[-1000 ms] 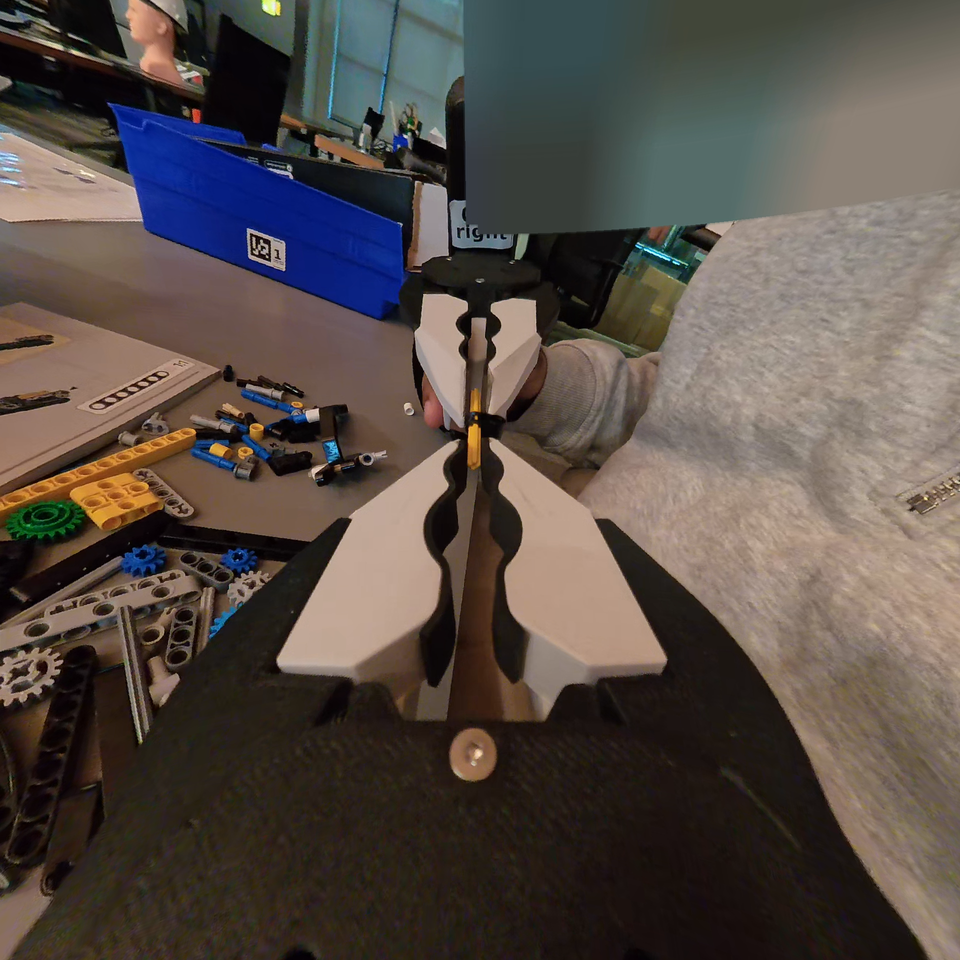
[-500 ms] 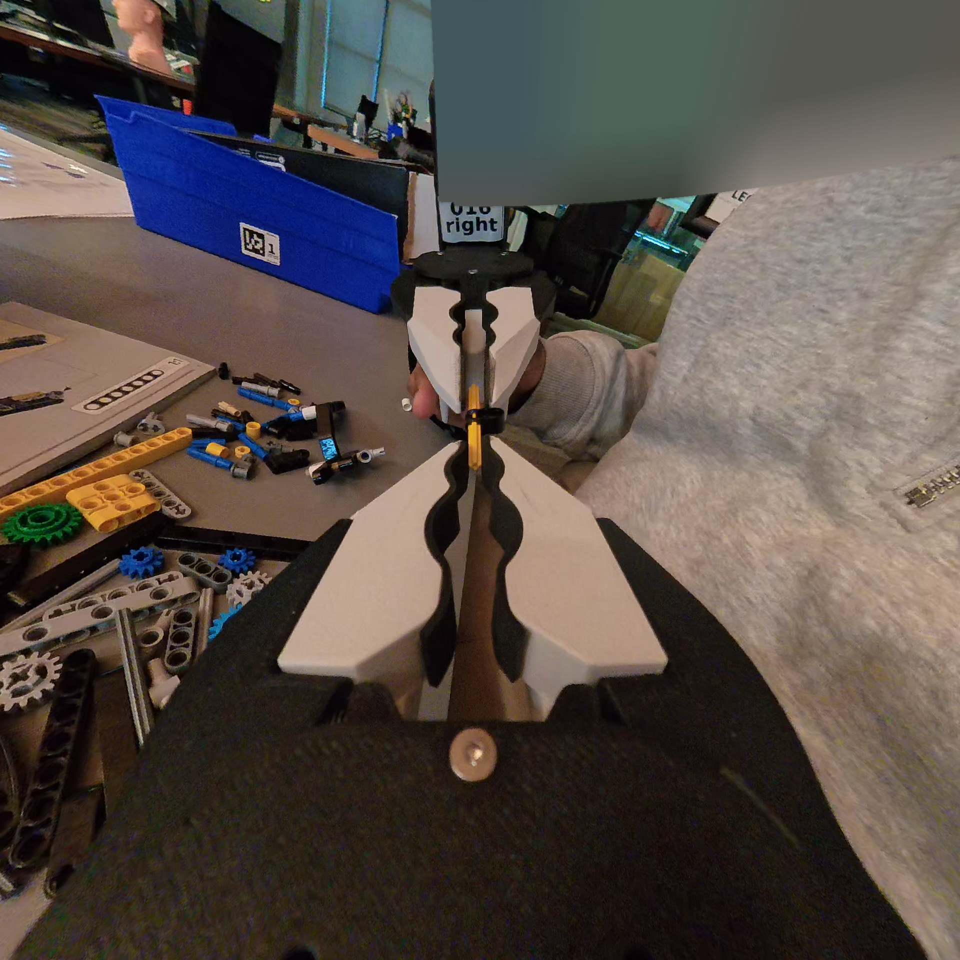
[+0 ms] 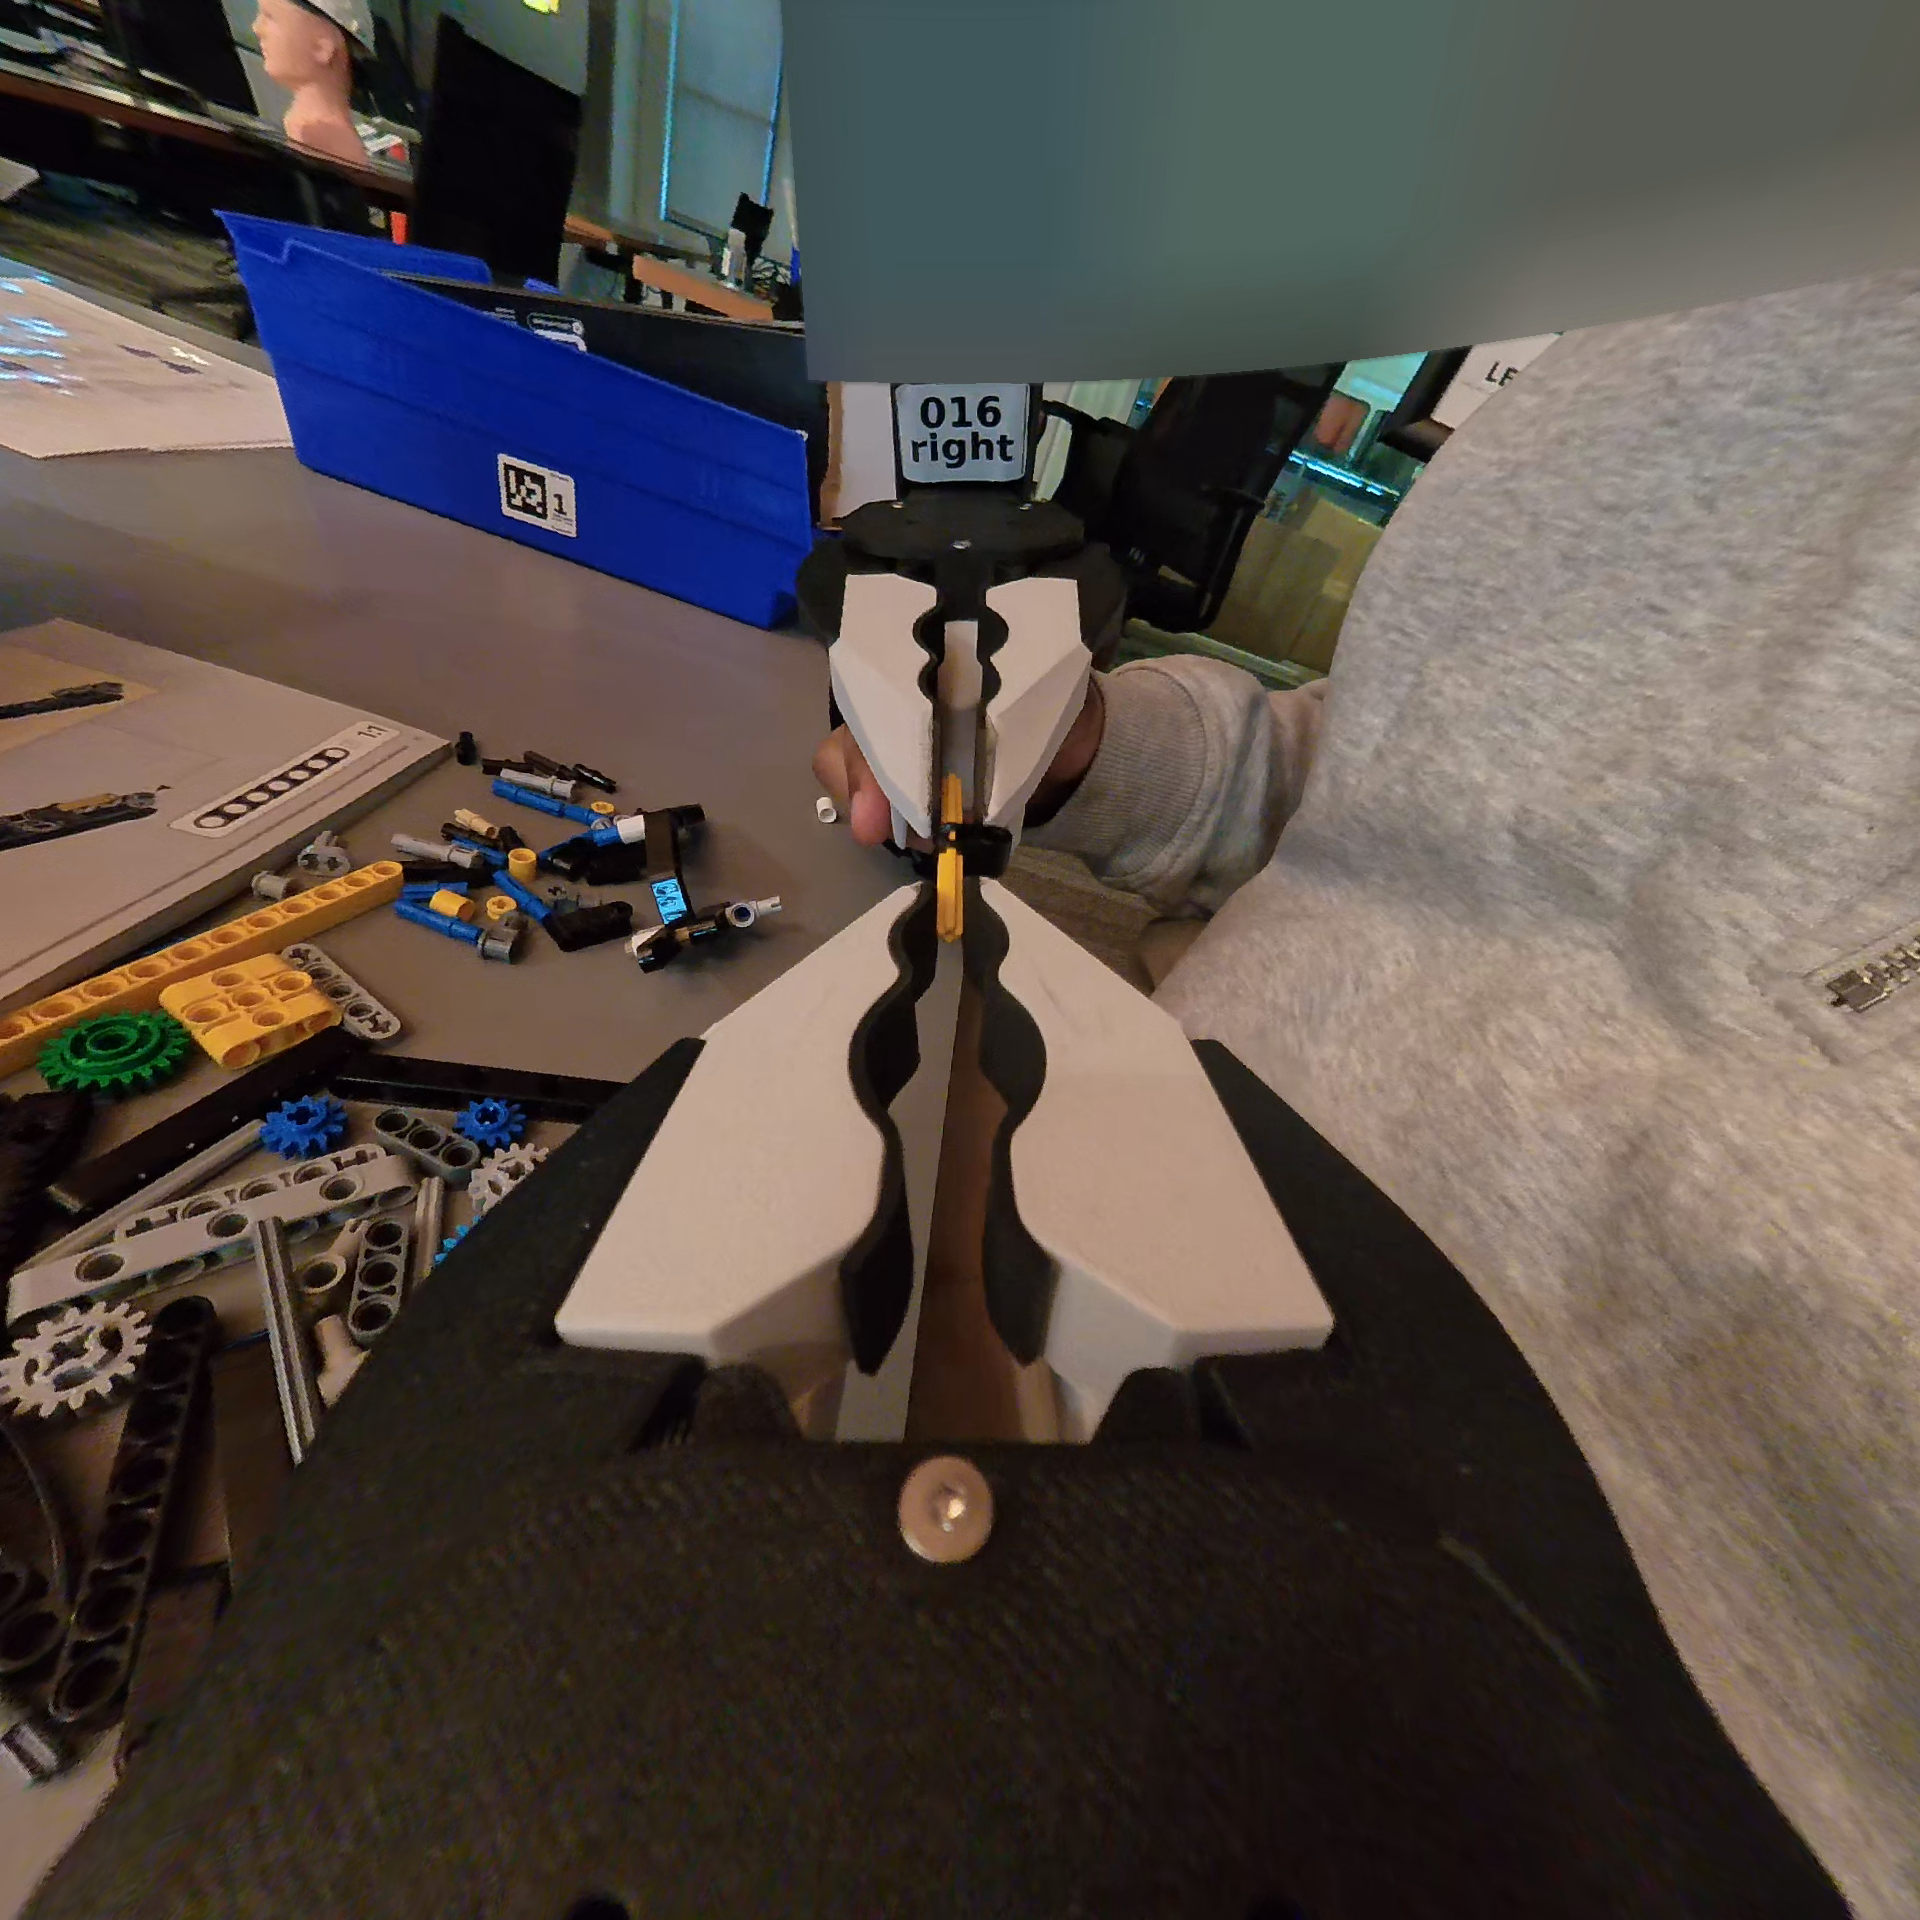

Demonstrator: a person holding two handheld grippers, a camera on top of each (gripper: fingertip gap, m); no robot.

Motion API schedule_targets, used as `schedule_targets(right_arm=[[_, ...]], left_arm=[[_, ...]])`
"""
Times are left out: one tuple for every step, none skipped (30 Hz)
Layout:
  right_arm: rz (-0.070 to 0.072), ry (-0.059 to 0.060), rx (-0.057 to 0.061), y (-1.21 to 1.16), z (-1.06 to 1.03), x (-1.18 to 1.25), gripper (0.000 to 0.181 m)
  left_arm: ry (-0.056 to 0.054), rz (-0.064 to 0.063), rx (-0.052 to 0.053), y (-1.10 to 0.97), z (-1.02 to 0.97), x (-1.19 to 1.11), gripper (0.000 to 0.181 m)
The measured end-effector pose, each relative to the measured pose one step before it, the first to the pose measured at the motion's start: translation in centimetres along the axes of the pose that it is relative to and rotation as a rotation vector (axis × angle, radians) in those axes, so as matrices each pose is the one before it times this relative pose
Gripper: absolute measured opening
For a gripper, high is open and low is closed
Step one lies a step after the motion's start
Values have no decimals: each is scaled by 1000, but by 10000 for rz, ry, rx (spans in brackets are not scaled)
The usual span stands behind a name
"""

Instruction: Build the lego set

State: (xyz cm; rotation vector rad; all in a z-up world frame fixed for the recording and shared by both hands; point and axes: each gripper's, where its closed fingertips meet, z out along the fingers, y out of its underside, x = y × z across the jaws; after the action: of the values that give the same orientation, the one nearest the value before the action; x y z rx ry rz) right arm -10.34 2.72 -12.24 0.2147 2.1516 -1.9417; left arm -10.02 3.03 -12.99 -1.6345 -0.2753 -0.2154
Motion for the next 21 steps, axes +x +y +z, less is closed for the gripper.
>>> schedule_targets(right_arm=[[-7,-5,-4,8,8,-11,5],[-12,-8,-10,11,4,-34,5],[-15,14,-16,28,11,3,5],[-12,14,-3,0,-2,7,5],[-3,3,4,-3,3,-4,5],[-1,-4,9,-8,-13,-15,4],[4,-6,9,-4,-4,1,4],[4,-11,4,-5,-7,-19,4],[11,-12,2,-6,1,-14,4],[1,-5,-2,15,0,-14,4],[-2,0,10,-9,9,-18,4],[12,-4,23,-31,6,-14,4],[12,-5,15,-10,1,-14,4],[7,-2,7,-8,-5,-8,4],[7,-4,3,6,-7,-8,4],[8,-9,0,13,1,-25,4],[4,3,-5,7,-3,2,4],[-2,3,-1,7,1,-14,4],[-5,4,-9,16,5,-9,4],[-7,21,-16,34,21,19,4],[-6,18,-19,28,18,11,4]], left_arm=[[11,-8,-1,9,0,8,2],[18,-16,-1,8,-9,23,1],[0,-14,2,-8,2,-9,1],[-1,-10,4,-8,3,-3,1],[8,-21,14,-16,1,3,1],[11,-18,15,-14,11,16,1],[7,-8,6,-9,4,15,1],[6,-6,9,-9,6,22,1],[11,-14,5,0,4,13,1],[12,-12,-1,-1,-10,16,1],[8,-6,8,-8,-4,24,1],[11,-10,14,-31,-11,16,1],[11,-16,11,-18,-2,17,1],[11,-23,5,8,5,16,1],[24,-38,4,0,5,15,1],[26,-36,-1,10,1,27,1],[6,-13,-9,28,5,2,1],[10,-10,-4,15,8,18,1],[10,-21,-12,28,3,4,1],[8,-29,-10,33,-15,-7,1],[23,-42,-10,31,-4,-8,1]])
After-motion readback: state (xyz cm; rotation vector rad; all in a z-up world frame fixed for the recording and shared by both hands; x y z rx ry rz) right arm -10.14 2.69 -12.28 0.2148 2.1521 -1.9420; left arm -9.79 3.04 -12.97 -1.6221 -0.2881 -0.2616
